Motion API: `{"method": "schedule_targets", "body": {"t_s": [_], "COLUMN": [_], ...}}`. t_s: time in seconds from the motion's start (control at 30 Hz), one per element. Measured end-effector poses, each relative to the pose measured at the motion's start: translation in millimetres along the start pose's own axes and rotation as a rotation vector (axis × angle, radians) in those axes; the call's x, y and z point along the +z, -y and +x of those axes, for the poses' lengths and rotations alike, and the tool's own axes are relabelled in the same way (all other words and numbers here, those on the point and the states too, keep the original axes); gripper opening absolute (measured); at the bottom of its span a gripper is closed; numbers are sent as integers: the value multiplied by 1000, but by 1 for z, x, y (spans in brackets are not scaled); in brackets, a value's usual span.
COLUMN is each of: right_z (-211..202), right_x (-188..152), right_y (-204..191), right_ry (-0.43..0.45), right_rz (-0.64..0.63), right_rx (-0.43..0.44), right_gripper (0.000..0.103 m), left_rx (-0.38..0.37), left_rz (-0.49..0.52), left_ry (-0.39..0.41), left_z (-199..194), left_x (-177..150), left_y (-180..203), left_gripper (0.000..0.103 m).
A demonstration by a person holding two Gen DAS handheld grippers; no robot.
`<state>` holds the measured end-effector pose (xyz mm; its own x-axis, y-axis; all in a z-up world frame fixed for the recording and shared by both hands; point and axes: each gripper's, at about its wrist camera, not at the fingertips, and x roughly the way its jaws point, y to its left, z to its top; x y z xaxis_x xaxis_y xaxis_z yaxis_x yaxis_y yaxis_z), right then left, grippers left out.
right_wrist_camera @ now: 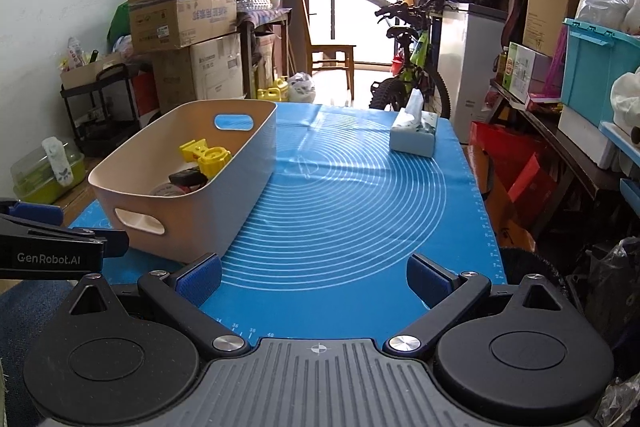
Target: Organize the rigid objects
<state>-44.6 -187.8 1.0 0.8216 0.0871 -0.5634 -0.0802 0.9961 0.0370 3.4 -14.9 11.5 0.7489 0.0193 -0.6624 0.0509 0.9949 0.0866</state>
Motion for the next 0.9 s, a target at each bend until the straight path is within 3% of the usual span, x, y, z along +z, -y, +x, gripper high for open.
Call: {"method": "schedule_targets", "body": {"t_s": [0.9], "right_z": [3], "right_x": [-4], "right_y": [2], "right_ry": [-16], "right_rz": [19], "right_rx": [-3], "right_gripper": [98], "left_rx": [-8], "left_rz": [12], "left_ry": [3], "left_z": [2], "left_x": [-5], "left_y": [1], "left_gripper": [78]}}
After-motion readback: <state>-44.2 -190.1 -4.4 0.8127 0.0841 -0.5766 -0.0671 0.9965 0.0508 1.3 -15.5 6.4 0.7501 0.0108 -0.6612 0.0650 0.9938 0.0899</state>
